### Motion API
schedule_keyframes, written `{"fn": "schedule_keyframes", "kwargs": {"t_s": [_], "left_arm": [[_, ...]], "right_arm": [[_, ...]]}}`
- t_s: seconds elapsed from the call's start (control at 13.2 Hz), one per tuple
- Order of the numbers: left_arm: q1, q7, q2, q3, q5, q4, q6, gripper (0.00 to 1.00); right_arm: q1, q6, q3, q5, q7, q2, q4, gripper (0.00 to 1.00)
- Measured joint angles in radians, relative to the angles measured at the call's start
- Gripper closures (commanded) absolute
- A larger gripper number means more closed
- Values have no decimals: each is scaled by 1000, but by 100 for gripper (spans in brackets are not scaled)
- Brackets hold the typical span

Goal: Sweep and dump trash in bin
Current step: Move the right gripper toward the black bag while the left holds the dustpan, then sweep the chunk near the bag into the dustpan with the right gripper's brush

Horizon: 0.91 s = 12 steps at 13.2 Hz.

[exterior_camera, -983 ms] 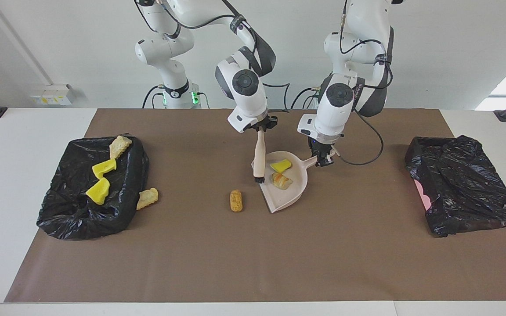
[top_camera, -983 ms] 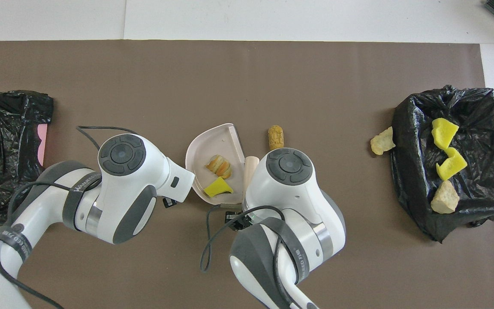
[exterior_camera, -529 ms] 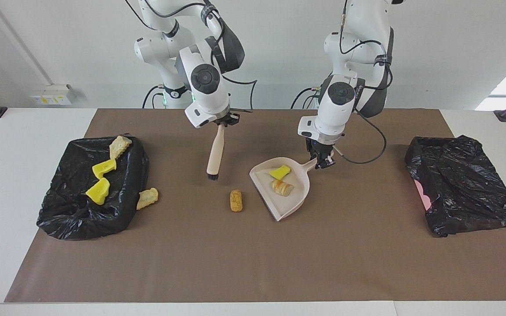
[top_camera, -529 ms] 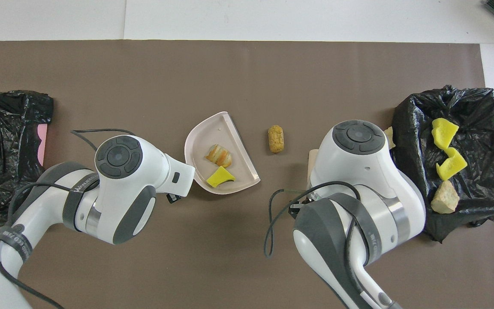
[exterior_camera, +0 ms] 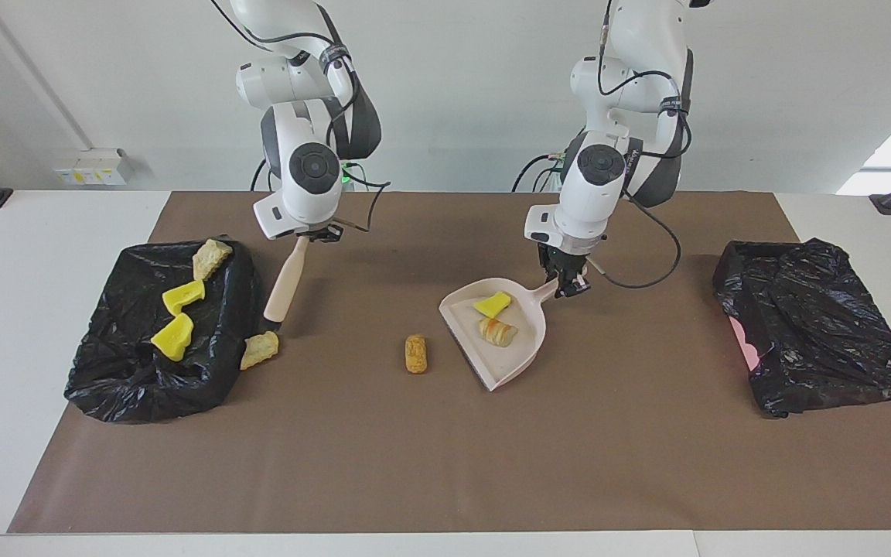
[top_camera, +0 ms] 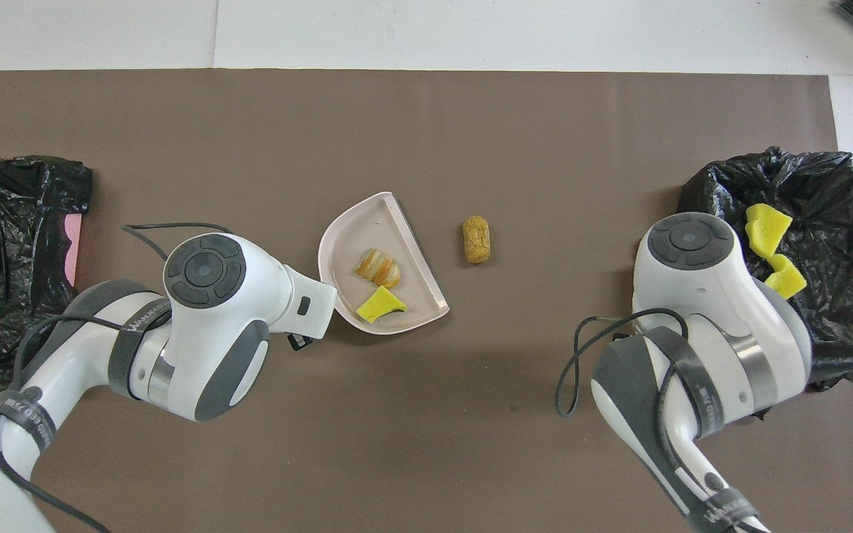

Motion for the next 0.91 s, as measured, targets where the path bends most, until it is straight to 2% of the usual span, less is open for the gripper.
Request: {"fn": "schedule_keyframes", "kwargs": {"t_s": [0.23, 0.53, 0.76, 0.91], "left_arm": [[0, 0, 0, 0, 0, 0, 0, 100], [0, 0, 0, 0, 0, 0, 0, 100], [0, 0, 0, 0, 0, 0, 0, 100], [0, 0, 0, 0, 0, 0, 0, 100]], "right_arm": [[-82, 78, 0, -81, -73, -28, -64, 100], [-128, 208, 1, -87, -120, -13, -134, 100], [-106, 250, 13, -72, -179, 15, -126, 100], [-34, 247, 18, -7, -206, 35, -95, 100]]}}
